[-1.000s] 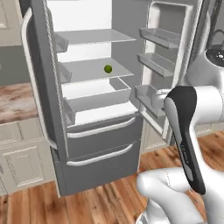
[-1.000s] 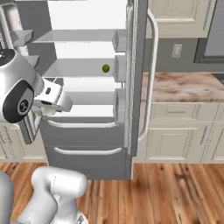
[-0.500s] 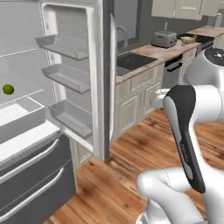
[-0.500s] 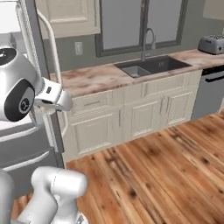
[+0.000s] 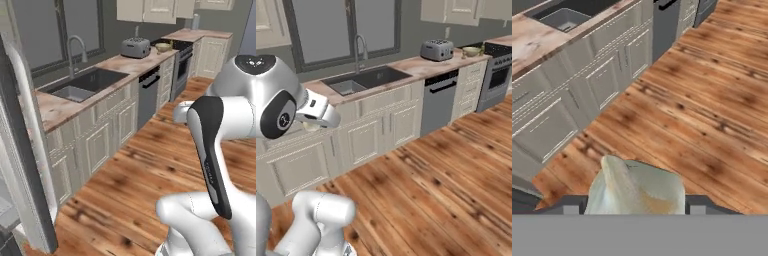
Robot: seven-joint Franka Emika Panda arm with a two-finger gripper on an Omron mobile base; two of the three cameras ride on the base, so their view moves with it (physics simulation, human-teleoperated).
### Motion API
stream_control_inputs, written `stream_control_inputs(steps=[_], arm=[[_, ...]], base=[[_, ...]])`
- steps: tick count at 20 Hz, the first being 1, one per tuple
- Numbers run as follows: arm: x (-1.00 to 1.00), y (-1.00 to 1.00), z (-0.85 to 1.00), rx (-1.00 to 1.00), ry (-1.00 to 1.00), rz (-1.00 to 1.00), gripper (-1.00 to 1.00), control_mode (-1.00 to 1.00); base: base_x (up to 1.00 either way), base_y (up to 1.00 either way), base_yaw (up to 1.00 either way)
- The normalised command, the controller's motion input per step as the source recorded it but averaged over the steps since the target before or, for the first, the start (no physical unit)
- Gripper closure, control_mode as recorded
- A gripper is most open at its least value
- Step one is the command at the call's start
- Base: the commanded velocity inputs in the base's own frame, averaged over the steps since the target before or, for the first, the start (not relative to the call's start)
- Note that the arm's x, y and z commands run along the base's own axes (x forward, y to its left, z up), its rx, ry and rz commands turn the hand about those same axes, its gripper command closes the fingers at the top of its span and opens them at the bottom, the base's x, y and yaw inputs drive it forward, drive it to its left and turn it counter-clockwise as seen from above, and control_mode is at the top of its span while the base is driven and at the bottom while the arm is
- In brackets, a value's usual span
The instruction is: Retrieve the bottle and the shaker from the cabinet and place them next to the mixing bowl on the counter. Then add garlic from the fridge to the mixing bowl.
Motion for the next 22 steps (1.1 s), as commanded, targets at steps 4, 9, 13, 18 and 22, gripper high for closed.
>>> stream_control_inputs(steps=[4, 9, 13, 18, 22], arm=[[0.00, 0.00, 0.00, 0.00, 0.00, 0.00, 1.00, 1.00], [0.00, 0.00, 0.00, 0.00, 0.00, 0.00, 1.00, 1.00], [0.00, 0.00, 0.00, 0.00, 0.00, 0.00, 1.00, 1.00], [0.00, 0.00, 0.00, 0.00, 0.00, 0.00, 1.00, 1.00], [0.00, 0.00, 0.00, 0.00, 0.00, 0.00, 1.00, 1.00]], base=[[1.00, -0.92, -0.03], [1.00, -0.88, -0.02], [1.00, -0.90, -0.03], [1.00, -0.97, -0.01], [1.00, -1.00, 0.00]])
